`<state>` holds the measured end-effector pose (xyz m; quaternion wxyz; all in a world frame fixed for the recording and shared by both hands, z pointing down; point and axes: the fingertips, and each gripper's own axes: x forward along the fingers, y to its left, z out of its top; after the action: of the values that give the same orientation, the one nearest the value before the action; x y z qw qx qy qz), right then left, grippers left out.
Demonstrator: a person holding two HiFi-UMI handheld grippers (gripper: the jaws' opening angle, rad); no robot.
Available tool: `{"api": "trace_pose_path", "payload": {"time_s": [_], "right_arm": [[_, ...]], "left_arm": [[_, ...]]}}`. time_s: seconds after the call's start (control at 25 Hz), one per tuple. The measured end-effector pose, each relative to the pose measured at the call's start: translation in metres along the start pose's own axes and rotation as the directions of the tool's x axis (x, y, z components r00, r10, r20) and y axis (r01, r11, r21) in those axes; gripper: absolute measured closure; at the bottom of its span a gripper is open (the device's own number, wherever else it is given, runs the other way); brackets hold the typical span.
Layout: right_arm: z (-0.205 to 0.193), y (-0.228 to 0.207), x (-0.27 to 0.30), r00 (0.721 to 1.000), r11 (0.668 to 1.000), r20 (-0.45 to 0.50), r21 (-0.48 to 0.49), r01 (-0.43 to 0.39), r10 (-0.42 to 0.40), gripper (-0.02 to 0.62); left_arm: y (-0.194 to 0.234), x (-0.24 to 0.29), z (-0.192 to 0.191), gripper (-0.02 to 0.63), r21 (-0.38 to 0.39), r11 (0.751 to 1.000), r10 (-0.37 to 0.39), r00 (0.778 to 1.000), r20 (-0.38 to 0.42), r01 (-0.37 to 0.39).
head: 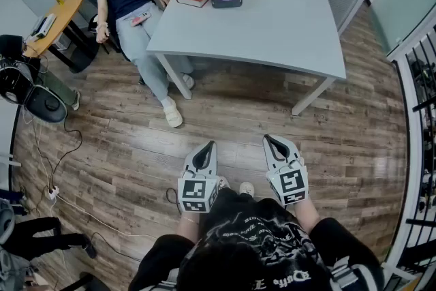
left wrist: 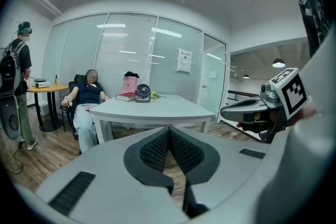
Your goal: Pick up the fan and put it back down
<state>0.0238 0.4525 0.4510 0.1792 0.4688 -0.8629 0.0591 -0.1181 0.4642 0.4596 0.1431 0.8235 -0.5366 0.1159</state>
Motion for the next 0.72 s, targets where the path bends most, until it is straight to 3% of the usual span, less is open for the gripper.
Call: {"api": "trace_pose_path", "payload": {"time_s": [0.56,0.72], "right_arm": [[0.0025,-0.0014,-0.0075,0.998,0.998,0.036,-0.035,0.05,-0.049,0.588],[0.0017,-0.0039,-0.008,0.998,0.998,0.034,-0.038,0.057,-0.056,0.584]], "left_arm": [[-0.004,-0.0077,0.0027,0.586,0.015,1.0,-0.008,1.0,0.027,0.008],[-0.0042,-0.0053,0.0052,0.583,-0.021,1.0,-0.004,0.999,0.036,0.005]]}}
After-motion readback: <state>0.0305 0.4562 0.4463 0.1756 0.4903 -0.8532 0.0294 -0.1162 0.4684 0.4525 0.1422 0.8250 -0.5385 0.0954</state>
